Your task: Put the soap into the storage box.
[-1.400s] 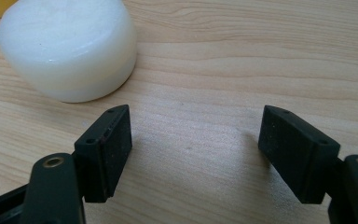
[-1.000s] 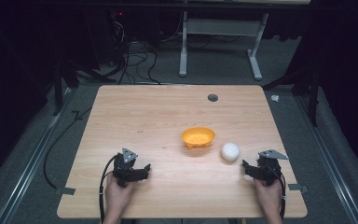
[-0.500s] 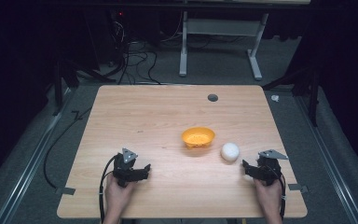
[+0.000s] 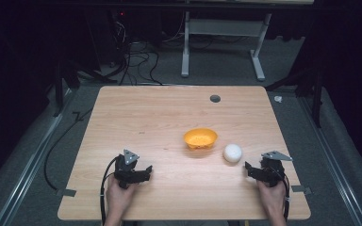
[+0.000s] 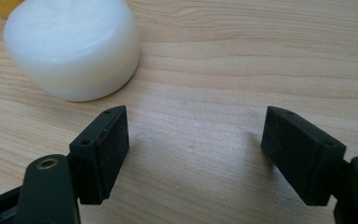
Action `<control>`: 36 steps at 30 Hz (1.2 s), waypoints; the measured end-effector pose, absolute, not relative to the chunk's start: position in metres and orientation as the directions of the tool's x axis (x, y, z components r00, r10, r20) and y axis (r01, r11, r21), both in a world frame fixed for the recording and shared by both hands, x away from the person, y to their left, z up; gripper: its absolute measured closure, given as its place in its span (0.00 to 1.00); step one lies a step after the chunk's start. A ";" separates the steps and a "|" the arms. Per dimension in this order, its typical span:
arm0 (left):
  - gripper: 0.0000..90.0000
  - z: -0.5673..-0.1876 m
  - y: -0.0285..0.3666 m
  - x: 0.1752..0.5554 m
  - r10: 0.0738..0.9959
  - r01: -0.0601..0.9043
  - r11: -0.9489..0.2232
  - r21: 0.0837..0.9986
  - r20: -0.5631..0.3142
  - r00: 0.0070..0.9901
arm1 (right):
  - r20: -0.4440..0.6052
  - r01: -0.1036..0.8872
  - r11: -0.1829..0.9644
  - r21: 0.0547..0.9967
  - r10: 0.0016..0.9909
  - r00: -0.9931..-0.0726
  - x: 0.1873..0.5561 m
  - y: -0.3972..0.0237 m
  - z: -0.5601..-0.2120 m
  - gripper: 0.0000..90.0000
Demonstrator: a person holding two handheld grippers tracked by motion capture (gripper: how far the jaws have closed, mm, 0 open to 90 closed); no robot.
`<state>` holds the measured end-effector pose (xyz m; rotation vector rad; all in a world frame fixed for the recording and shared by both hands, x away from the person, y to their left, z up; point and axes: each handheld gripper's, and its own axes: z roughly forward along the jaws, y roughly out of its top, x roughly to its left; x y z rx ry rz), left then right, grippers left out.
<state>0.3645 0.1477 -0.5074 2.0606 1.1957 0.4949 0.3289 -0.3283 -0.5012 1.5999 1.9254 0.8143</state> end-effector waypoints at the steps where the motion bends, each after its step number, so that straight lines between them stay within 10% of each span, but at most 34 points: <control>1: 0.17 -0.507 0.148 0.364 0.865 0.600 -0.334 0.727 -0.017 0.502 | 0.002 0.681 0.125 0.721 0.983 -0.184 0.327 -0.328 -0.500 0.26; 36: 0.17 -0.507 0.148 0.365 0.865 0.600 -0.335 0.727 -0.017 0.502 | 0.013 0.629 0.179 0.756 0.957 -0.288 0.306 -0.297 -0.488 0.24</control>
